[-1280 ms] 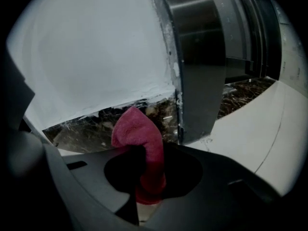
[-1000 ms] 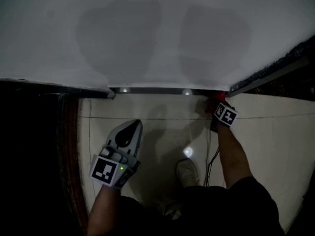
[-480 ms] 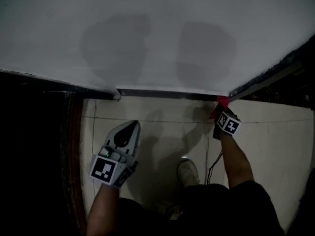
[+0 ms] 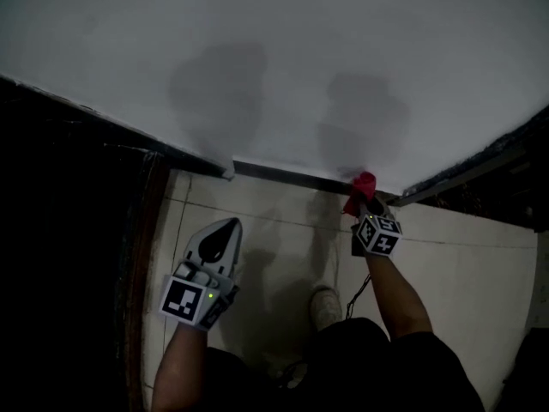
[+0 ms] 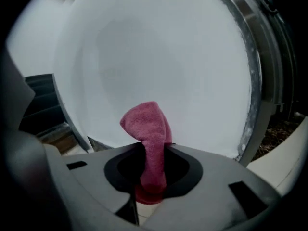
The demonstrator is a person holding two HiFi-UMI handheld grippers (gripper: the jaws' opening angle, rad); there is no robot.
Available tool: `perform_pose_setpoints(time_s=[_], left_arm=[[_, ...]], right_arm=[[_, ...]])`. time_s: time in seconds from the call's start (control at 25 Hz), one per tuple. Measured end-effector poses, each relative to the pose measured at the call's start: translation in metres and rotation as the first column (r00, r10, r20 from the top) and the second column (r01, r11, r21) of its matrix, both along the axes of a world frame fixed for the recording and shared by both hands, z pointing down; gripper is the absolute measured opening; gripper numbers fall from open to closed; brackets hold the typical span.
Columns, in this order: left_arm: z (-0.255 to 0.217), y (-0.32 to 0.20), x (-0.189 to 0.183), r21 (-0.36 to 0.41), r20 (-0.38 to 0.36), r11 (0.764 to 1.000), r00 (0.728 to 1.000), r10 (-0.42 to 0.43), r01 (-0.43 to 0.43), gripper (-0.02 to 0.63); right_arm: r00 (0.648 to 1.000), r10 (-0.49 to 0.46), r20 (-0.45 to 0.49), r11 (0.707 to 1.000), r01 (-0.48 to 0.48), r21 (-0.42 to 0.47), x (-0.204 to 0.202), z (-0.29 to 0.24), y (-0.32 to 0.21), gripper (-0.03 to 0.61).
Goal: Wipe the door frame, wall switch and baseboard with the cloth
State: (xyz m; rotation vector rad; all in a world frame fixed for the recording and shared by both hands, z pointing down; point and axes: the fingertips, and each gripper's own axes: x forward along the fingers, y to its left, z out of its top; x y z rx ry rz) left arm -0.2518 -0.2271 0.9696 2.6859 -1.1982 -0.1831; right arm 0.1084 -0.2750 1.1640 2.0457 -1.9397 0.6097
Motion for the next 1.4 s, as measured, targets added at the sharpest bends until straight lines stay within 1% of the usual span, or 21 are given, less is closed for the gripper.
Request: perform_pose_setpoints(time_s=[0.04, 0.08, 0.16, 0.24, 0.28, 0.36, 0.4, 0.48, 0.64, 0.76, 0.84, 0.96, 1.0, 1.12, 1.2, 1.28, 1.36, 1.4], left_arm=[[-0.006, 0.005, -0.013, 0.008, -0.017, 0.999, 0.999, -0.032, 0.033, -0.009], [-0.013, 0.009, -0.029, 0.0, -0.03, 0.998, 0.997, -0.066, 0.066, -0.009], [-0.036, 0.01, -0.057, -0.044, -0.028, 0.993, 0.994, -0.108, 0.107, -0.009], [-0.08, 0.005, -0.076, -0.089, -0.018, 0.989, 0.992, -0.122, 0.12, -0.009], [-0.108, 0.001, -0.083, -0.109, -0.034, 0.986, 0.991, -0.132, 0.128, -0.009], [-0.169, -0.005, -0.093, -0.132, -0.094, 0.98, 0.983, -0.159, 0.146, -0.009], [-0.201, -0.008, -0.095, -0.133, -0.118, 0.979, 0.979, -0.168, 0.152, -0.009], [-0.261, -0.006, -0.094, -0.123, -0.129, 0.981, 0.977, -0.168, 0.152, -0.009], [-0.388, 0.003, -0.088, -0.089, -0.137, 0.985, 0.978, -0.157, 0.145, -0.009], [-0.486, 0.005, -0.074, -0.024, -0.145, 0.993, 0.983, -0.116, 0.113, -0.009], [-0.537, 0.018, -0.068, -0.009, -0.118, 0.994, 0.987, -0.112, 0.112, -0.009], [-0.584, 0.05, -0.078, -0.012, -0.057, 0.99, 0.989, -0.139, 0.139, -0.009], [-0.593, 0.058, -0.085, -0.019, -0.053, 0.989, 0.987, -0.15, 0.149, -0.009], [-0.618, 0.071, -0.104, -0.045, -0.107, 0.975, 0.969, -0.221, 0.217, -0.009], [-0.631, 0.079, -0.111, -0.044, -0.164, 0.969, 0.955, -0.246, 0.242, -0.009], [-0.635, 0.094, -0.116, -0.031, -0.209, 0.975, 0.952, -0.223, 0.222, -0.009], [-0.632, 0.109, -0.122, -0.03, -0.213, 0.981, 0.958, -0.192, 0.19, -0.009], [-0.629, 0.117, -0.126, -0.034, -0.209, 0.984, 0.961, -0.18, 0.177, -0.009]], right_arm=[[1.0, -0.007, 0.012, 0.999, 0.007, 0.035, -0.008, -0.028, 0.005, 0.081], [1.0, -0.018, 0.017, 0.998, 0.017, 0.066, -0.014, -0.06, 0.012, 0.081], [0.999, -0.041, 0.0, 0.992, 0.04, 0.119, -0.018, -0.132, 0.028, 0.081], [0.999, -0.038, -0.031, 0.987, 0.043, 0.153, -0.01, -0.206, 0.045, 0.081], [0.999, -0.023, -0.04, 0.986, 0.03, 0.163, -0.003, -0.242, 0.054, 0.081], [0.999, 0.02, -0.042, 0.984, -0.012, 0.18, 0.01, -0.31, 0.071, 0.081], [0.999, 0.039, -0.037, 0.981, -0.031, 0.191, 0.014, -0.343, 0.078, 0.081], [0.998, 0.056, -0.029, 0.976, -0.048, 0.213, 0.015, -0.408, 0.092, 0.081], [0.999, 0.031, -0.033, 0.962, -0.021, 0.271, 0.011, -0.543, 0.115, 0.08], [0.999, 0.046, 0.002, 0.93, -0.044, 0.364, 0.022, -0.648, 0.13, 0.08], [0.998, 0.051, 0.039, 0.913, -0.062, 0.402, 0.03, -0.703, 0.146, 0.08], [0.996, 0.026, 0.091, 0.901, -0.063, 0.429, 0.031, -0.755, 0.164, 0.08], [0.994, 0.016, 0.108, 0.896, -0.063, 0.44, 0.028, -0.767, 0.166, 0.08], [0.987, 0.019, 0.161, 0.876, -0.094, 0.474, 0.027, -0.793, 0.179, 0.08], [0.986, 0.036, 0.165, 0.858, -0.116, 0.5, 0.026, -0.81, 0.196, 0.08], [0.984, 0.056, 0.167, 0.836, -0.138, 0.531, 0.019, -0.821, 0.219, 0.08], [0.979, 0.073, 0.189, 0.82, -0.166, 0.547, 0.007, -0.823, 0.244, 0.08], [0.977, 0.077, 0.197, 0.818, -0.175, 0.548, -0.001, -0.821, 0.257, 0.08]])
